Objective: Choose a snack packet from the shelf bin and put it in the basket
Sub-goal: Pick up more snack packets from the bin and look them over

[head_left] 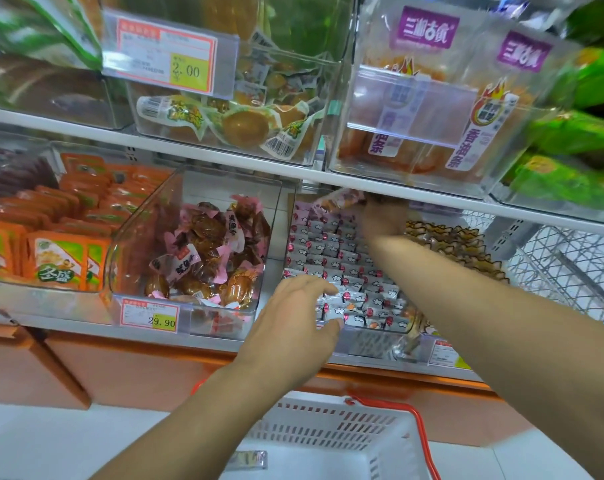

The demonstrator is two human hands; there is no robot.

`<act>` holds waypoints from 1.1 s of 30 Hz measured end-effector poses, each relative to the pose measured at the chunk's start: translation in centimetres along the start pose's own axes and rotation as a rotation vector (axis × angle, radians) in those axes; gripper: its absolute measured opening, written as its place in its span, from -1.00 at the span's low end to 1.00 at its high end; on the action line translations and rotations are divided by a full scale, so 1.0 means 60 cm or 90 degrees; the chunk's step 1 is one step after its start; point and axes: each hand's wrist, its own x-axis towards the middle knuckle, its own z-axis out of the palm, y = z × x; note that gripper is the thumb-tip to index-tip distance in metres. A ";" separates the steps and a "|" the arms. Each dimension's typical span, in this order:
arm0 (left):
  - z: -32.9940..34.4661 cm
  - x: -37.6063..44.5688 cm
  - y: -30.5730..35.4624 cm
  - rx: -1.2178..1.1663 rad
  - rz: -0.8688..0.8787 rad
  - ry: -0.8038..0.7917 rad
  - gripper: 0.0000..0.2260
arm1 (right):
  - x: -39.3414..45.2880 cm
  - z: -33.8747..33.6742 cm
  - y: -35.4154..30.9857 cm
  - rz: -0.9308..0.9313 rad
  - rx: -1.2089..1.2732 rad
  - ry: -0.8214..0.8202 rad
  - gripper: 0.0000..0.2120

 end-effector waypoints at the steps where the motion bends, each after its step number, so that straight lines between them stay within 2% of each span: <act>1: -0.001 -0.001 0.005 -0.040 -0.034 0.015 -0.66 | -0.016 -0.015 -0.003 0.040 0.070 0.007 -0.82; 5: -0.011 0.001 0.018 -0.317 -0.207 0.086 -0.79 | -0.115 -0.090 -0.005 0.249 0.379 -0.048 -0.85; 8: -0.017 -0.004 0.017 -0.467 -0.287 0.116 -0.83 | -0.192 -0.143 0.006 0.310 0.431 -0.108 -0.88; 13: -0.011 -0.021 0.006 -0.647 -0.341 0.131 -0.90 | -0.243 -0.172 0.022 0.332 0.478 -0.158 -0.95; 16: -0.015 -0.021 -0.008 -0.719 -0.380 0.149 -0.79 | -0.238 -0.182 0.034 0.314 0.449 -0.216 -0.91; 21: -0.020 -0.021 -0.020 -0.714 -0.381 0.177 -0.64 | -0.233 -0.191 0.056 0.270 0.365 -0.268 -0.89; 23: -0.017 -0.021 -0.024 -0.699 -0.373 0.183 -0.64 | -0.229 -0.196 0.059 0.195 0.307 -0.303 -0.76; 26: -0.012 -0.021 -0.025 -0.695 -0.361 0.177 -0.66 | -0.227 -0.205 0.065 0.030 0.187 -0.371 -0.46; 27: -0.011 -0.022 -0.025 -0.691 -0.355 0.167 -0.64 | -0.227 -0.207 0.066 -0.030 0.122 -0.381 -0.44; 29: -0.010 -0.022 -0.021 -0.686 -0.337 0.136 -0.53 | -0.227 -0.207 0.071 -0.087 0.050 -0.378 -0.53; 31: -0.013 -0.022 -0.018 -0.679 -0.309 0.103 -0.43 | -0.227 -0.206 0.073 -0.069 0.063 -0.371 -0.63; 33: -0.021 -0.021 -0.017 -0.663 -0.269 0.071 -0.44 | -0.223 -0.207 0.076 -0.065 0.042 -0.353 -0.65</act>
